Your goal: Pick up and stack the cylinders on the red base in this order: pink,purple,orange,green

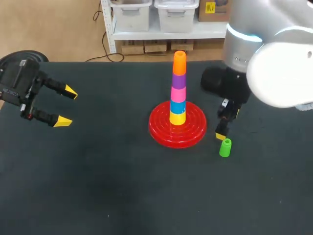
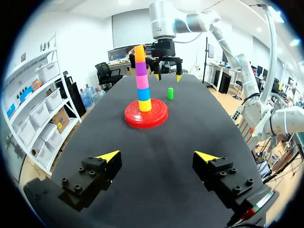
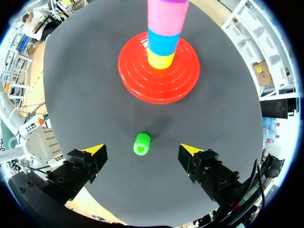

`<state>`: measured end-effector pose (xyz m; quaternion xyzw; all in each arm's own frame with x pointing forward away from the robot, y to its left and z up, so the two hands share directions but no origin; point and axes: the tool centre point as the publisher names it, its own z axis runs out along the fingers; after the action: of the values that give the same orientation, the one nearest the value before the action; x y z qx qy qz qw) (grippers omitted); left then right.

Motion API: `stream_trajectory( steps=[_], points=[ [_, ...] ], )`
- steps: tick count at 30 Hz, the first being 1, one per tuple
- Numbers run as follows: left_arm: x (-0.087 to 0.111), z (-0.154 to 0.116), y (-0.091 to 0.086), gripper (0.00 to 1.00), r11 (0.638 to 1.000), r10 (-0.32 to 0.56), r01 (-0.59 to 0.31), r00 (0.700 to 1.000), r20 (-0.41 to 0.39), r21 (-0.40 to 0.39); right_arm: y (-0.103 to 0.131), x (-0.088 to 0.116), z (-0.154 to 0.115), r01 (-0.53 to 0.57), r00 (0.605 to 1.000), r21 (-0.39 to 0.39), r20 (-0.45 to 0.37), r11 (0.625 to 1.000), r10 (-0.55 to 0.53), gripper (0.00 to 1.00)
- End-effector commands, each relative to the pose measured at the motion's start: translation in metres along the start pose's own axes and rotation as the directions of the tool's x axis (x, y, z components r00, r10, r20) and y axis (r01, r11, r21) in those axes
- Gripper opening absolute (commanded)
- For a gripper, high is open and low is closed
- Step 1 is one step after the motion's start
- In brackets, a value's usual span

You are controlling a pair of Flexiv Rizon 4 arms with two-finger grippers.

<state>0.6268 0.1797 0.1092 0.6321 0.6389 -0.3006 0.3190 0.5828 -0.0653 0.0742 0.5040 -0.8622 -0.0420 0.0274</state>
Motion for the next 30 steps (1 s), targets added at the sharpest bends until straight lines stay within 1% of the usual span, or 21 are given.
stream_trajectory(
  steps=[1, 4, 6, 9, 11, 13, 16, 18, 21, 24, 30],
  points=[
    [0.001, 0.0, -0.001, 1.0, 1.0, 0.004, -0.004, 1.0, 0.002, -0.004, 0.006, 0.001, 0.008, -0.002, 1.0, 0.014, -0.029, 1.0, 0.003, 1.0],
    [0.001, 0.0, -0.001, 1.0, 1.0, 0.004, -0.004, 1.0, 0.002, -0.004, 0.006, 0.004, 0.015, -0.011, 1.0, 0.004, -0.023, 1.0, 0.011, 1.0],
    [0.001, 0.0, -0.001, 1.0, 1.0, 0.004, -0.004, 1.0, 0.002, -0.004, 0.008, 0.007, 0.019, -0.022, 0.999, 0.012, -0.042, 1.0, 0.022, 1.0],
    [0.001, 0.0, -0.001, 1.0, 1.0, 0.004, -0.004, 1.0, 0.002, -0.004, 0.01, 0.011, 0.025, -0.033, 0.998, 0.008, -0.046, 0.999, 0.033, 1.0],
    [0.001, 0.0, -0.001, 1.0, 1.0, 0.004, -0.004, 1.0, 0.002, -0.004, 0.011, 0.014, 0.028, -0.047, 0.999, -0.005, -0.027, 0.999, 0.047, 1.0],
    [0.001, 0.0, -0.001, 1.0, 1.0, 0.004, -0.004, 1.0, 0.002, -0.004, 0.012, 0.017, 0.031, -0.051, 0.998, -0.005, -0.029, 0.999, 0.051, 1.0],
    [0.001, 0.0, -0.001, 1.0, 1.0, 0.004, -0.004, 1.0, 0.002, -0.004, 0.013, 0.019, 0.037, -0.062, 0.996, 0.001, -0.057, 0.998, 0.062, 1.0],
    [0.001, 0.0, -0.001, 1.0, 1.0, 0.004, -0.004, 1.0, 0.002, -0.004, 0.012, 0.021, 0.041, -0.064, 0.996, -0.002, -0.057, 0.998, 0.064, 1.0],
    [0.001, 0.0, -0.001, 1.0, 1.0, 0.004, -0.004, 1.0, 0.002, -0.004, 0.011, 0.02, 0.045, -0.072, 0.994, 0.036, -0.082, 0.997, 0.075, 1.0],
    [0.001, 0.0, -0.001, 1.0, 1.0, 0.004, -0.004, 1.0, 0.002, -0.004, 0.011, 0.019, 0.047, -0.081, 0.994, 0.056, -0.066, 0.995, 0.084, 1.0],
    [0.001, 0.0, -0.001, 1.0, 1.0, 0.004, -0.004, 1.0, 0.002, -0.004, 0.009, 0.019, 0.054, -0.095, 0.994, 0.058, -0.051, 0.994, 0.098, 1.0]
  ],
)
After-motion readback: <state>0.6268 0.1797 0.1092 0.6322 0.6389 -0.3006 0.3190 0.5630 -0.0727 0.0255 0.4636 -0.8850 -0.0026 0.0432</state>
